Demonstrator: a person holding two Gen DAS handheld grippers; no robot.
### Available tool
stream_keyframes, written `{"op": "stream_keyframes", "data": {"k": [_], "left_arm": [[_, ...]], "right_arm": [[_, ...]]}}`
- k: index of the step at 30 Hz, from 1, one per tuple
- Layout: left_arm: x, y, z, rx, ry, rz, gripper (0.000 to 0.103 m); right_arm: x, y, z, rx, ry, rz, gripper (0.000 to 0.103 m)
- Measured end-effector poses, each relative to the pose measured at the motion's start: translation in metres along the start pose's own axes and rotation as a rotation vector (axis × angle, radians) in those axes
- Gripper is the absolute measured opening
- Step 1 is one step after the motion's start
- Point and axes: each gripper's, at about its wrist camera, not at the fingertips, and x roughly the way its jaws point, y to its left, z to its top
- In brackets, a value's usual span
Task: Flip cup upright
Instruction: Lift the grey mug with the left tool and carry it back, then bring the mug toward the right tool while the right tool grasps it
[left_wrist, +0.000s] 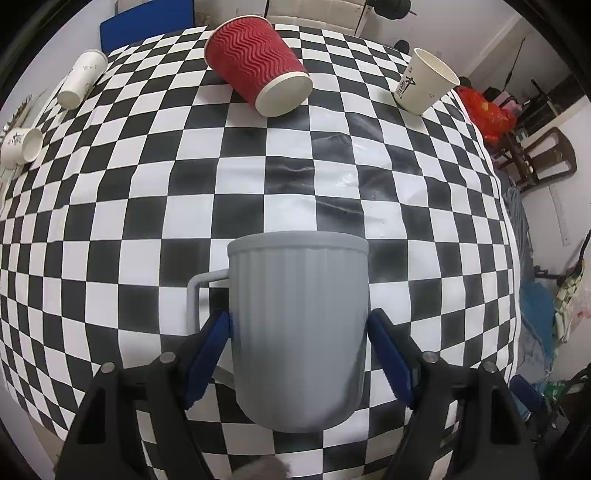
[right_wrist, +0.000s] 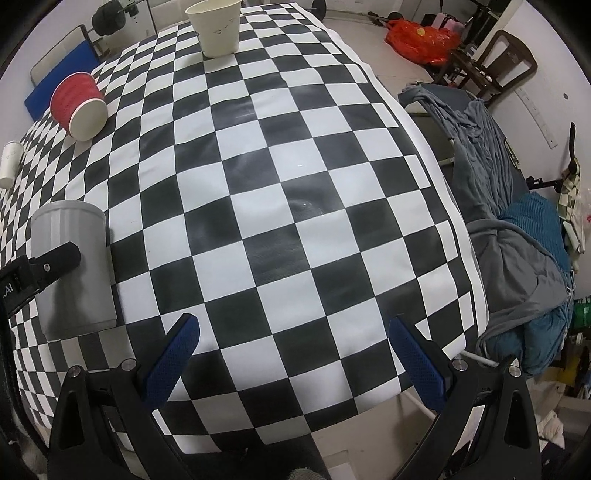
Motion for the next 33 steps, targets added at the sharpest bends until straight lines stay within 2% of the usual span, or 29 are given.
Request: {"op": "stream_keyframes", "data": {"k": [6,15,22,25,33], "left_arm": [[-0.005,0.001,0.001,-0.002,-0.011,-0.006,0.085],[-0.017,-0.004,0.004,-0.018,-0.034,-0.020,0.087],[-0.054,0.000,0.002,-0.024,-0.089,-0.032,0.088],[-0.079,0.012,-0.001,-0.027,-0.132,0.001,0.088],[-0.120,0.075,-0.012,-0.034,-0.174,0.199,0.092]], "right_arm": [[-0.004,-0.005,0.001,0.020,-0.005,0.005,0.103],[-0.011,-0.011,0.006,0.038,-0.014,0.028,0.103],[-0.025,-0.003,0.007,0.017,-0.004,0.088,0.103],[-0.037,0.009,0.005,-0.009,0.000,0.129,0.103],[-0.076,0.073,0.002,-0.074,0.019,0.238,0.103]]}}
